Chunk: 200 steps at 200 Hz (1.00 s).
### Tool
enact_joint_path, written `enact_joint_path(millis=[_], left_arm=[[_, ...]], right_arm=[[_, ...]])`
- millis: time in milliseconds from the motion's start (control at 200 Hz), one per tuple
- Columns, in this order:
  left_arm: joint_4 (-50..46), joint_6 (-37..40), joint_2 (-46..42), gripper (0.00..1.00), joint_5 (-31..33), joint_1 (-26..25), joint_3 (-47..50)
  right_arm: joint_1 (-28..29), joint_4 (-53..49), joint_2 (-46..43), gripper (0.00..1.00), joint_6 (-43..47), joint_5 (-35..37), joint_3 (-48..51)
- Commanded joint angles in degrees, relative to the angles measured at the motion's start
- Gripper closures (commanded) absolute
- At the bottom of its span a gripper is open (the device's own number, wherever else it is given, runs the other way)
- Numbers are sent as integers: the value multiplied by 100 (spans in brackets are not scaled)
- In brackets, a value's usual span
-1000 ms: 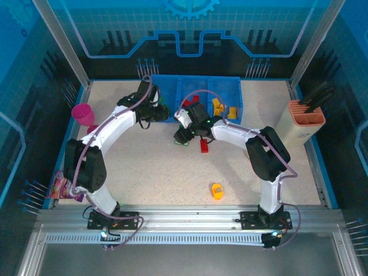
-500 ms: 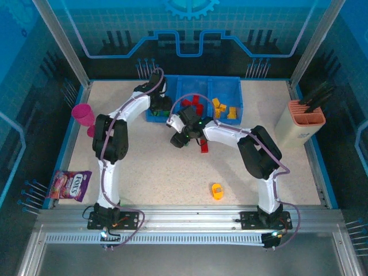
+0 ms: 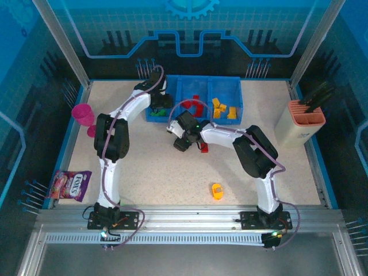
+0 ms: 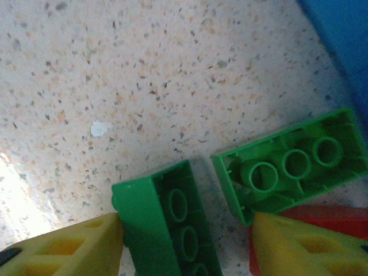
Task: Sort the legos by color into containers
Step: Pick up the lego from the center of the table.
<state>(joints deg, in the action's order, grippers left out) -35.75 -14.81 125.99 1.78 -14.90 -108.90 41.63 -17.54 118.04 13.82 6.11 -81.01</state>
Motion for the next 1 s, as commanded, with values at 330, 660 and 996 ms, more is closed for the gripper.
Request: enact_joint_path(millis=[330,660,996], left_arm=[[-108,128,-2420,51,31,-125,1361],[-573,86,-3937,49,227,-128,2510],[-1066,18,-4798,48,345,-111,2971]], right_arm=[[115,-437,165,72,226,284,-26],[287,-631,-474,77,18,238,96],[271,-918,-1130,78,-149,-35,-178]])
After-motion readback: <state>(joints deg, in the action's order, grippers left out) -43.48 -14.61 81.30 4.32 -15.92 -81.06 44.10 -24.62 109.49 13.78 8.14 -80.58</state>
